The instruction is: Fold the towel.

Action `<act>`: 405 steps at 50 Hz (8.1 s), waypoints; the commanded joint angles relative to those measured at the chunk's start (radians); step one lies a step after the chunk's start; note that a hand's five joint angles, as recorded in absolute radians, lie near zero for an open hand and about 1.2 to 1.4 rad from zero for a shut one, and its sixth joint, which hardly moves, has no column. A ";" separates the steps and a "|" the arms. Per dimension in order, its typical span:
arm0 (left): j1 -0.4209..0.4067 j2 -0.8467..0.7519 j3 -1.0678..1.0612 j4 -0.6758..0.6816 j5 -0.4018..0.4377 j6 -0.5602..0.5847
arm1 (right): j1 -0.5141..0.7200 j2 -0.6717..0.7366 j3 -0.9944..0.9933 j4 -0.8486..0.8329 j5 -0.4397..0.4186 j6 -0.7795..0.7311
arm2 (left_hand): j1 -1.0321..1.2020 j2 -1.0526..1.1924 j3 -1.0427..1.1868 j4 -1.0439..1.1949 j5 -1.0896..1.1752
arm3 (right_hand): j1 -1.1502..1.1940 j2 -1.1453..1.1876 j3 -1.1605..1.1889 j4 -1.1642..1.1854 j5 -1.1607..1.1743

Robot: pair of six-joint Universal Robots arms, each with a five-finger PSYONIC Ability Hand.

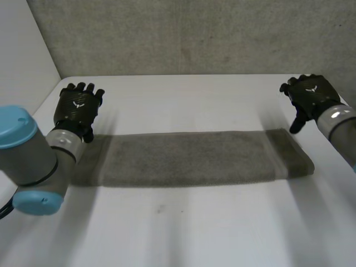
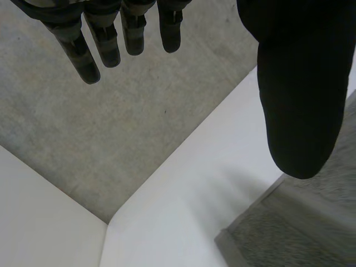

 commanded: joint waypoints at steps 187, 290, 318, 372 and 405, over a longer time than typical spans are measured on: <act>-0.342 0.143 0.008 -0.079 -0.245 -0.384 | 0.505 -0.093 0.236 -0.162 -0.101 0.250 | -0.004 0.008 0.008 0.006 -0.030 | -0.075 -0.078 -0.044 -0.064 -0.081; -0.115 0.525 0.235 -0.608 -0.070 -0.432 | 0.209 -0.464 -0.011 0.221 0.191 0.350 | -0.005 0.007 0.007 0.005 -0.030 | -0.075 -0.078 -0.044 -0.064 -0.081; -0.116 0.591 0.203 -0.580 -0.110 -0.410 | 0.206 -0.537 -0.008 0.221 0.180 0.350 | -0.005 0.007 0.007 0.005 -0.030 | -0.075 -0.078 -0.044 -0.064 -0.081; -0.124 0.611 0.195 -0.585 -0.107 -0.412 | 0.201 -0.574 -0.012 0.225 0.157 0.350 | -0.005 0.007 0.007 0.005 -0.030 | -0.075 -0.078 -0.044 -0.064 -0.081; -0.133 0.611 0.186 -0.582 -0.103 -0.412 | 0.198 -0.577 -0.014 0.225 0.148 0.350 | -0.005 0.007 0.007 0.005 -0.030 | -0.075 -0.078 -0.044 -0.064 -0.081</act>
